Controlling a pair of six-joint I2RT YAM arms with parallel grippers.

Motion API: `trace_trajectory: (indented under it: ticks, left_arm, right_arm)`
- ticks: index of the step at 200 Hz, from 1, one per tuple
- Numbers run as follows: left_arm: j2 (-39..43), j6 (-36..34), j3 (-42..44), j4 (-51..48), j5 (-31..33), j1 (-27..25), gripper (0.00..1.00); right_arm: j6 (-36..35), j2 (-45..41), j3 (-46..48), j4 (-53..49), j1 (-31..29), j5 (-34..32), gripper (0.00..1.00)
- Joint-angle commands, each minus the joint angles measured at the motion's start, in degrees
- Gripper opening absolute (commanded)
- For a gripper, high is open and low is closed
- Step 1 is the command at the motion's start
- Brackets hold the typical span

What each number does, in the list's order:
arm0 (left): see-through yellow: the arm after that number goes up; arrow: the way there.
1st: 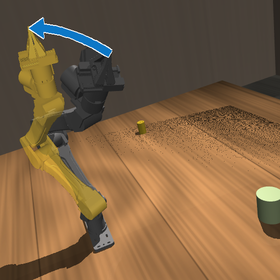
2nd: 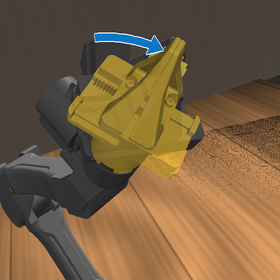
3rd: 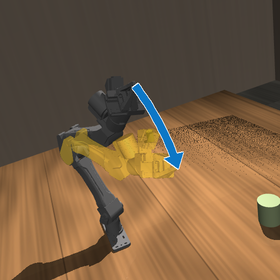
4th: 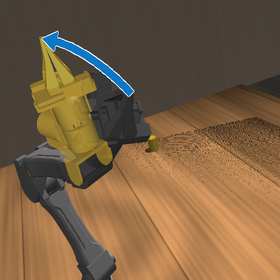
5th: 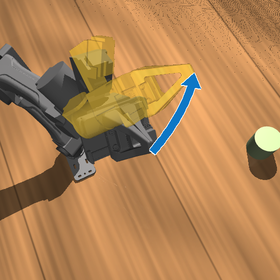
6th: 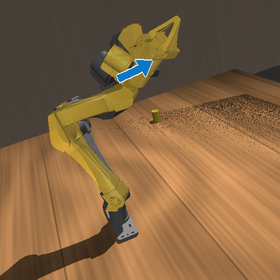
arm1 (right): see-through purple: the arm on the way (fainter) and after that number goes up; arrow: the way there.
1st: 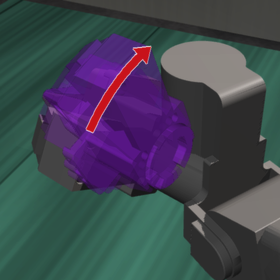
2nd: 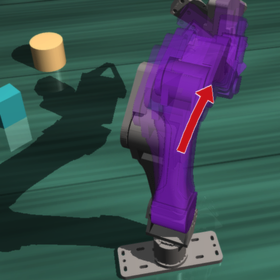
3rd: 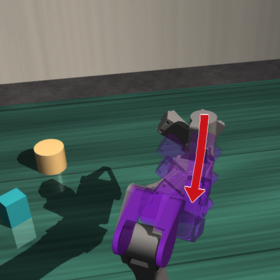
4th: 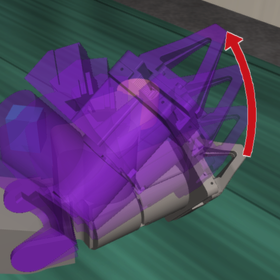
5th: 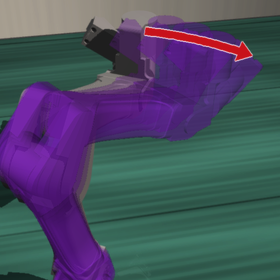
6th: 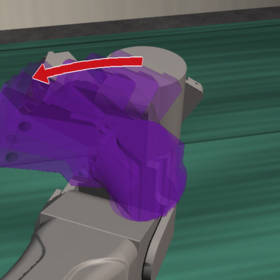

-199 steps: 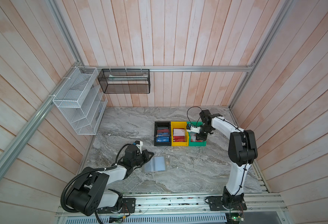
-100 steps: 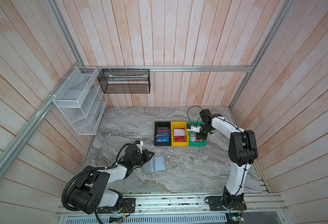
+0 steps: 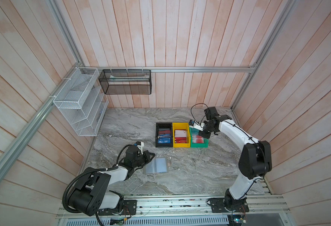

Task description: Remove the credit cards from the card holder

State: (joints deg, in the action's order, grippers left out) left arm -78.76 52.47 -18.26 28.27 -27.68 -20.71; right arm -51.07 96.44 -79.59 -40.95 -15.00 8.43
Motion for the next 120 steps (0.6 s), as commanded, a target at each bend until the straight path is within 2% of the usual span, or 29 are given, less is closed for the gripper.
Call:
trace_trajectory:
  ticks: [1,16,22,33,43,53,70,94,120]
  left_arm:
    - [0.8,-1.3,-1.2,-0.7,-0.6,0.3,0.00]
    - [2.5,-2.0,-1.9,-2.9,-0.3,0.3,0.01]
    - [3.3,-2.7,-2.5,-4.3,0.1,0.3,0.04]
    - [4.4,-4.2,-4.1,-8.0,0.9,0.6,0.08]
    - [5.3,-5.5,-5.4,-10.4,1.4,0.9,0.09]
    - [6.1,-6.3,-6.3,-12.0,1.4,1.4,0.09]
    - [7.3,-7.2,-7.6,-13.7,1.5,2.7,0.12]
    - [9.3,-9.5,-9.7,-17.2,2.6,5.0,0.16]
    - [11.9,-12.3,-11.8,-20.6,5.2,7.9,0.20]
  right_arm:
    - [7.8,-8.6,8.3,8.7,0.7,2.7,0.30]
    - [14.7,-15.2,16.6,17.5,1.8,2.9,0.35]
    - [17.8,-17.8,20.0,20.9,2.5,3.4,0.37]
    - [23.2,-21.8,25.7,27.2,4.0,4.3,0.38]
    - [29.7,-25.1,30.5,32.3,5.4,5.1,0.39]
    - [33.2,-27.9,34.6,36.0,6.3,6.9,0.39]
    - [38.4,-31.1,40.6,43.1,6.7,3.1,0.42]
    - [42.1,-32.5,45.7,51.3,7.3,-2.5,0.47]
    - [43.3,-31.0,49.8,59.9,8.8,-4.4,0.48]
